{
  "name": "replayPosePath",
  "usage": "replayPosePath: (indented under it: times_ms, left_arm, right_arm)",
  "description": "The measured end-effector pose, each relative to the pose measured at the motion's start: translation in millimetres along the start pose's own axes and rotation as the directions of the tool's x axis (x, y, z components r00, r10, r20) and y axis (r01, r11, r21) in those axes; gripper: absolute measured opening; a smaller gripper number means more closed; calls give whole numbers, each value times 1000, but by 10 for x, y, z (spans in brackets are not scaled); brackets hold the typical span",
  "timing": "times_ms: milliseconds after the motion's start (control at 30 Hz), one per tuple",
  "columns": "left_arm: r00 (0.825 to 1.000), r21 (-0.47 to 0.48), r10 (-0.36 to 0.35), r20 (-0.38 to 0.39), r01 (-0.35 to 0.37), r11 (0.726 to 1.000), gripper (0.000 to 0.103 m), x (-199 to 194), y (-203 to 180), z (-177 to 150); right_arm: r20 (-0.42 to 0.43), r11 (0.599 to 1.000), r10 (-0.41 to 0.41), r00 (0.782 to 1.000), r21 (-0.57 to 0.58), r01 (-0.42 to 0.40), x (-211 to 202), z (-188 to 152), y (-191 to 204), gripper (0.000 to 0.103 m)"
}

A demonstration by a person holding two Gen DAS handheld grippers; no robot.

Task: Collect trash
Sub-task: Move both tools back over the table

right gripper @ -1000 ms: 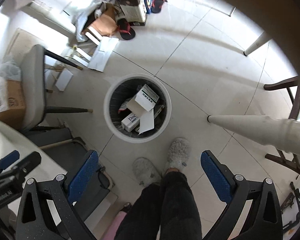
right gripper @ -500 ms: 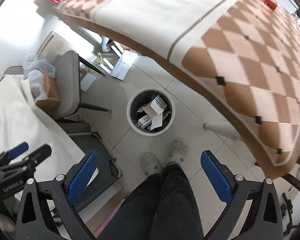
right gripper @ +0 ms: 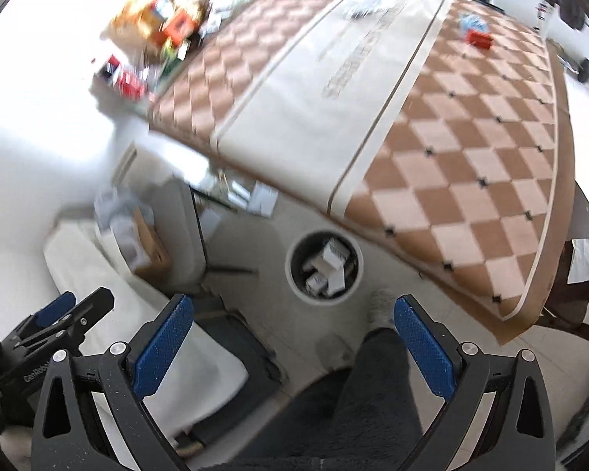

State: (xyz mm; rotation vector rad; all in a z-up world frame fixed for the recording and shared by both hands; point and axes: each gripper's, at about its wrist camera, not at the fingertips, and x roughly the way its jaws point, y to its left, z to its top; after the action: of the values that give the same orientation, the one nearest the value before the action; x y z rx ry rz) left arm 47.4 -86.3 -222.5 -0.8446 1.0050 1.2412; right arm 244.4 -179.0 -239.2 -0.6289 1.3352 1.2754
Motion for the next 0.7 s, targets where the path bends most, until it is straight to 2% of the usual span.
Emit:
replayPosePath:
  times_ms: [67, 200, 400, 533, 600, 700]
  left_arm:
    - [999, 29, 1, 53, -2, 1000, 99, -44, -216, 294]
    - [995, 79, -4, 102, -4, 997, 99, 24, -606, 872]
    - [996, 239, -2, 88, -19, 971, 100, 487, -1374, 1872]
    - [998, 362, 2, 60, -24, 932, 100, 967, -1934, 2477]
    - [1000, 428, -2, 9, -2, 904, 100, 1273, -2210, 2758]
    - [998, 536, 24, -56, 10, 844, 100, 1775, -2633, 3119]
  right_arm:
    - [43, 1000, -4, 999, 26, 3, -127, 230, -88, 103]
    - [113, 995, -36, 993, 98, 24, -334, 744, -412, 103]
    - [131, 973, -94, 987, 222, 63, -354, 1716, -1188, 103]
    - [100, 952, -131, 986, 291, 97, -149, 2328, -1743, 103]
    - [80, 941, -145, 986, 318, 113, -3, 2614, -2017, 103]
    - [34, 924, -145, 989, 362, 123, 278, 3048, -2436, 103]
